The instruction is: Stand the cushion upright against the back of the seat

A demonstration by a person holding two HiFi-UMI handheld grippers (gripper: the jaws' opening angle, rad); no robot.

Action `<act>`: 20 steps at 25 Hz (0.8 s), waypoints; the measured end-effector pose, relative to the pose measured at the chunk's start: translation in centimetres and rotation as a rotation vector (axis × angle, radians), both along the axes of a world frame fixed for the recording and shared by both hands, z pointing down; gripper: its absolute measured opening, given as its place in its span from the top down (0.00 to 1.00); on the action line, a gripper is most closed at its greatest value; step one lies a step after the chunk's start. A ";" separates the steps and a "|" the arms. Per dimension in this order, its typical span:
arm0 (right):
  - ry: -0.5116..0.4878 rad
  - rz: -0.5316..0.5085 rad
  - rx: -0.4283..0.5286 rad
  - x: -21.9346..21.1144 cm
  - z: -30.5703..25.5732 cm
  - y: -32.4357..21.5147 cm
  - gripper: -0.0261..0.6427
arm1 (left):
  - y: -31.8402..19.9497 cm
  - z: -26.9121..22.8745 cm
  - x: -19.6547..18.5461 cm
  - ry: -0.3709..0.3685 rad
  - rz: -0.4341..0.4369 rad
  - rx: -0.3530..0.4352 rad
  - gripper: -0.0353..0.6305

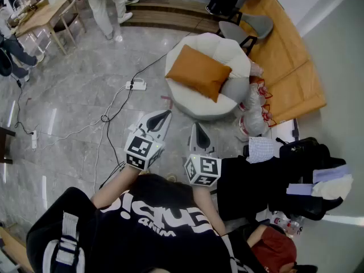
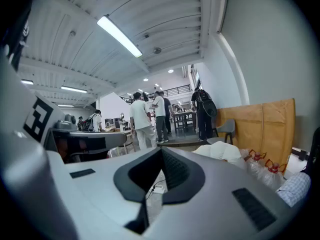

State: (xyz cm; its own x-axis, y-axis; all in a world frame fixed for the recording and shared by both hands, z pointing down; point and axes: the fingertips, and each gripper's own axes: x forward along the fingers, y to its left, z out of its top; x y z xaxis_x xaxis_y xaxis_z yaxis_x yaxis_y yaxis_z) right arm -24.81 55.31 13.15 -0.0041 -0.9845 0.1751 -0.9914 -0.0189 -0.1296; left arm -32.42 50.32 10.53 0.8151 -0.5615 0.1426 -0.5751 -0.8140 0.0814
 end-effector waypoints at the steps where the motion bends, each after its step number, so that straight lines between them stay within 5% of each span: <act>1: 0.000 0.000 0.000 0.0 0.1 -0.1 0.93 | 0.0 0.3 0.1 -0.003 0.004 -0.003 0.94; 20: -0.016 0.011 0.011 -0.9 -0.3 -0.3 0.93 | -1.3 0.4 -2.9 -0.002 0.028 -0.015 0.94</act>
State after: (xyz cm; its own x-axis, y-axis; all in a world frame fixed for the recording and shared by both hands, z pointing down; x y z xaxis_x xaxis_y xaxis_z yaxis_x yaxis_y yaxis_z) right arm -25.74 54.99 12.86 0.0037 -0.9865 0.1640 -0.9889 -0.0280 -0.1460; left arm -35.28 49.02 10.95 0.8299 -0.5366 0.1530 -0.5526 -0.8283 0.0928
